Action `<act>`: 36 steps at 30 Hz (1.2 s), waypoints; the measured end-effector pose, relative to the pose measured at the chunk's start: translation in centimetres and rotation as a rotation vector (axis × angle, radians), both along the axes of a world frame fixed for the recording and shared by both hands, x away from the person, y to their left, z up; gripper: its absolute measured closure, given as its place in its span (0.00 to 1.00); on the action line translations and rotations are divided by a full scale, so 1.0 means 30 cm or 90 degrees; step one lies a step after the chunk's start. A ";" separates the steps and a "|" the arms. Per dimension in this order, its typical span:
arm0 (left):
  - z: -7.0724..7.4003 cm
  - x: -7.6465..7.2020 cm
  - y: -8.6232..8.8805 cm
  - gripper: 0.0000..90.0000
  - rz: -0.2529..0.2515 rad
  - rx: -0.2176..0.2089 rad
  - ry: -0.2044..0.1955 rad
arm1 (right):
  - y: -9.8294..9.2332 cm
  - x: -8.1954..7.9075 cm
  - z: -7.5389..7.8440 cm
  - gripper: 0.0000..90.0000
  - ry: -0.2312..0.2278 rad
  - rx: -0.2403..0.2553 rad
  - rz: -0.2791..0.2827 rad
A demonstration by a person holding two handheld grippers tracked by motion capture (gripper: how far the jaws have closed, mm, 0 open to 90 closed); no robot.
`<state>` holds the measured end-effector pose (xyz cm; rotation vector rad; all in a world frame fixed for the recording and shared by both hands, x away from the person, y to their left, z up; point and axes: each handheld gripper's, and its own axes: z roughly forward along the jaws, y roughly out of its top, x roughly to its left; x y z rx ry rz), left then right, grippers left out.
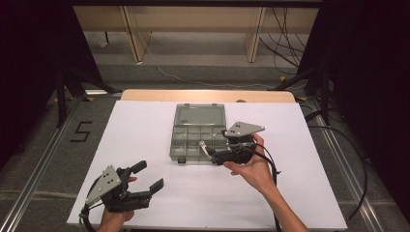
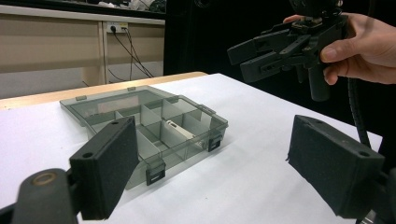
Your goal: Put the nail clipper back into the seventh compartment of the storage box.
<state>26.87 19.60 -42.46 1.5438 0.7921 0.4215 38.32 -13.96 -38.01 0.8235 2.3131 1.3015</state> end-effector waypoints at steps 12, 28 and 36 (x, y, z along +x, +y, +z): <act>0.001 -0.001 0.000 0.17 0.000 0.001 -0.001 | -0.028 -0.030 0.000 0.21 -0.003 0.035 -0.002; 0.002 -0.001 0.003 0.17 0.001 0.000 -0.002 | -0.061 -0.095 0.030 0.20 -0.041 0.078 -0.006; 0.002 -0.001 0.002 0.17 0.001 0.002 -0.002 | -0.096 -0.135 0.012 0.19 -0.046 0.104 -0.010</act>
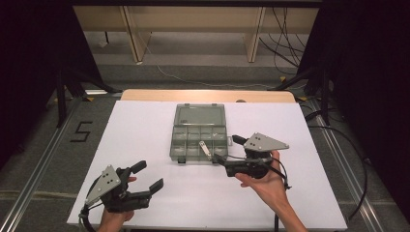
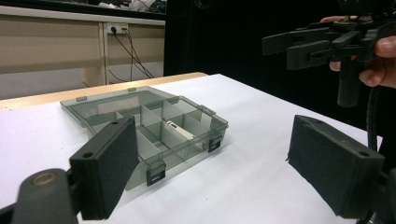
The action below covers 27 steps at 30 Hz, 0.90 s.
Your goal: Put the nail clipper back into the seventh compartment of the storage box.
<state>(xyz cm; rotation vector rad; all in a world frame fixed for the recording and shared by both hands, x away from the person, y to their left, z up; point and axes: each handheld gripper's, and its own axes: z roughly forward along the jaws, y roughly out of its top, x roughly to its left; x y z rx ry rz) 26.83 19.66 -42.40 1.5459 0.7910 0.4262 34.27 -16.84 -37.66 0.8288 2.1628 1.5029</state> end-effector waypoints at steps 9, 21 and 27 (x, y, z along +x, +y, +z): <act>-0.001 0.001 -0.001 0.17 0.000 -0.001 0.001 | -0.047 -0.049 -0.025 0.19 -0.013 0.013 -0.021; -0.001 0.000 -0.001 0.17 -0.001 0.000 0.000 | -0.103 -0.092 -0.055 0.18 -0.022 0.040 -0.035; -0.001 0.000 -0.002 0.17 -0.001 0.000 0.001 | -0.128 -0.109 -0.067 0.18 -0.019 0.047 -0.033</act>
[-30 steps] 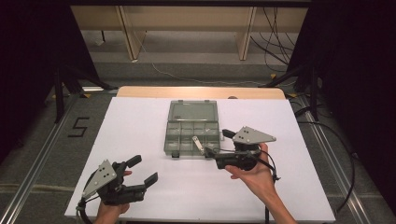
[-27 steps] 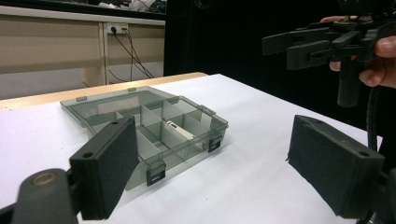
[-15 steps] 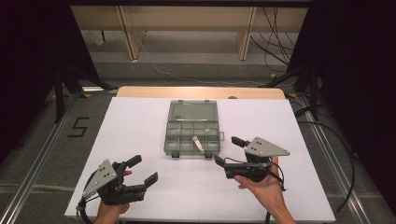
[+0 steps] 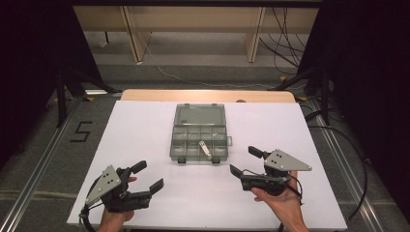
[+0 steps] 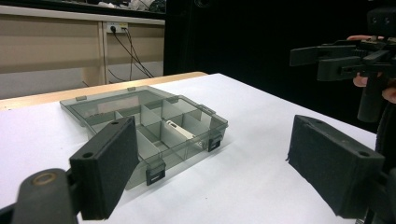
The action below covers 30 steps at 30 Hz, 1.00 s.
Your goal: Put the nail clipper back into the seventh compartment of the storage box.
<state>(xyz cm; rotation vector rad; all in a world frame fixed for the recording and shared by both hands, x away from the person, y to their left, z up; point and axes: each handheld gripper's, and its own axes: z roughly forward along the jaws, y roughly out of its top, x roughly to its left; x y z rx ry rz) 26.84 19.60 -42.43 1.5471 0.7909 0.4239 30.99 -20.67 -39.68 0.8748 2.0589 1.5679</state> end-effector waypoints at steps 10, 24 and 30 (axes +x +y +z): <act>0.000 0.000 -0.001 0.17 -0.001 0.000 0.000 | -0.023 -0.030 -0.022 0.18 -0.004 0.005 -0.009; 0.001 -0.003 0.002 0.17 0.000 -0.001 0.000 | -0.055 -0.056 -0.048 0.18 -0.013 0.017 -0.011; 0.000 -0.002 0.001 0.17 -0.004 -0.006 -0.004 | -0.067 -0.066 -0.061 0.18 -0.021 0.018 -0.020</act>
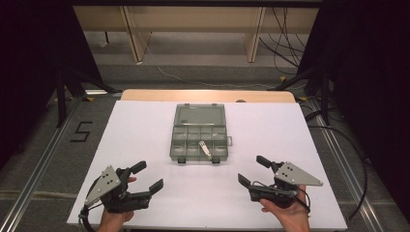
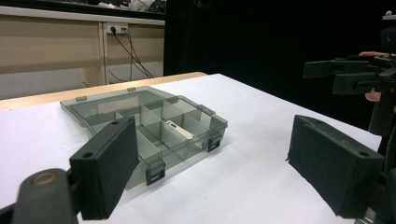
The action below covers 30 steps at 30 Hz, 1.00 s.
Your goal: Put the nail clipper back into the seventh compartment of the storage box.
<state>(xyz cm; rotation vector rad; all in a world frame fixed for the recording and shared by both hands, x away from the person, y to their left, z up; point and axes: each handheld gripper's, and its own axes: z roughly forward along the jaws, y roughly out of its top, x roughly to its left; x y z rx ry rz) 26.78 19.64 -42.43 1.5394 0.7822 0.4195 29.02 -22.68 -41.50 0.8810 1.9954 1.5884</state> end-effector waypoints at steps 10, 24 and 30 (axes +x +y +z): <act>0.000 0.000 -0.001 0.17 -0.001 0.000 0.000 | -0.004 -0.032 -0.021 0.18 0.001 -0.004 -0.004; 0.001 -0.002 -0.003 0.17 0.000 0.000 0.001 | -0.009 -0.051 -0.029 0.18 0.001 -0.003 0.002; 0.001 -0.003 -0.003 0.17 0.001 0.005 0.001 | -0.016 -0.048 -0.026 0.18 -0.003 -0.002 -0.008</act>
